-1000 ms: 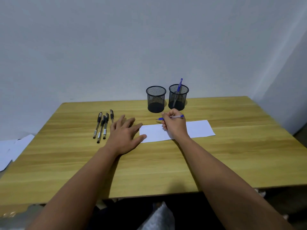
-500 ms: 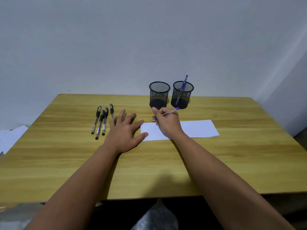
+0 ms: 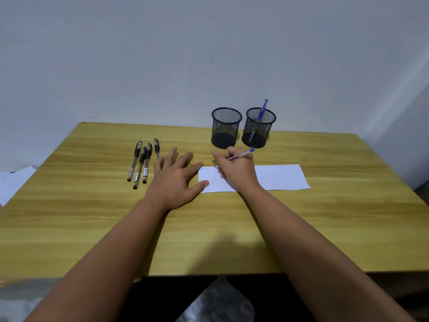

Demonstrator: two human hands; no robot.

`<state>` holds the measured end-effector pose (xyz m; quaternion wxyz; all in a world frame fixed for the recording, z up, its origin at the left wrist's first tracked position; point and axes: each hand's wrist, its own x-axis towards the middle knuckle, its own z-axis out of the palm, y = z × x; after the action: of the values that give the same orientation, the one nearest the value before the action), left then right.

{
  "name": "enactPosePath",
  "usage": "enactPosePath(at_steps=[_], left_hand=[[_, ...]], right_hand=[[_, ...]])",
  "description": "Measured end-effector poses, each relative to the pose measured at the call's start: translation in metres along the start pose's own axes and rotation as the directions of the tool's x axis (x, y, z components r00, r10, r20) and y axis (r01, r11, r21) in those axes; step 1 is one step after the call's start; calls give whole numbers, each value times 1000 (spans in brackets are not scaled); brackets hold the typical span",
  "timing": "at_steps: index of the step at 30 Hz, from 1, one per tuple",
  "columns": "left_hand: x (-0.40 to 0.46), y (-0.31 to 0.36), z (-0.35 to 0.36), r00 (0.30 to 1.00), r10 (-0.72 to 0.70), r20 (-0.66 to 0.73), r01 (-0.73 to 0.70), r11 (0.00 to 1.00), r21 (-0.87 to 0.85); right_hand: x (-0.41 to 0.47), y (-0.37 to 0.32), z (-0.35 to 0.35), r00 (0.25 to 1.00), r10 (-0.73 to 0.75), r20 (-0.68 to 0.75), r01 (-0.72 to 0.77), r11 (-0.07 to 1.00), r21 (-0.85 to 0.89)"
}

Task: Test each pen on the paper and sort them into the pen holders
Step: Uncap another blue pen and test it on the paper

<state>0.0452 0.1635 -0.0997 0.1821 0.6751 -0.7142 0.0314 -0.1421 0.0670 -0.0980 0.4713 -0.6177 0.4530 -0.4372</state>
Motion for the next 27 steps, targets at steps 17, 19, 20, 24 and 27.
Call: enactPosePath(at_steps=[17, 19, 20, 24, 27], left_hand=[[-1, 0, -3, 999, -13, 49, 13, 1000, 9], [-1, 0, -3, 998, -16, 55, 15, 1000, 13], [-1, 0, -3, 998, -17, 55, 16, 1000, 15], [-1, 0, -3, 998, -20, 54, 20, 1000, 3], [-2, 0, -3, 998, -19, 52, 19, 1000, -2]], right_hand=[[-2, -2, 1, 999, -31, 23, 34, 992, -120], [-2, -3, 2, 999, -38, 27, 42, 987, -154], [-2, -2, 2, 999, -33, 23, 37, 985, -171], [-2, -2, 2, 1000, -4, -19, 0, 979, -202], [-2, -3, 2, 999, 8, -34, -14, 983, -182]])
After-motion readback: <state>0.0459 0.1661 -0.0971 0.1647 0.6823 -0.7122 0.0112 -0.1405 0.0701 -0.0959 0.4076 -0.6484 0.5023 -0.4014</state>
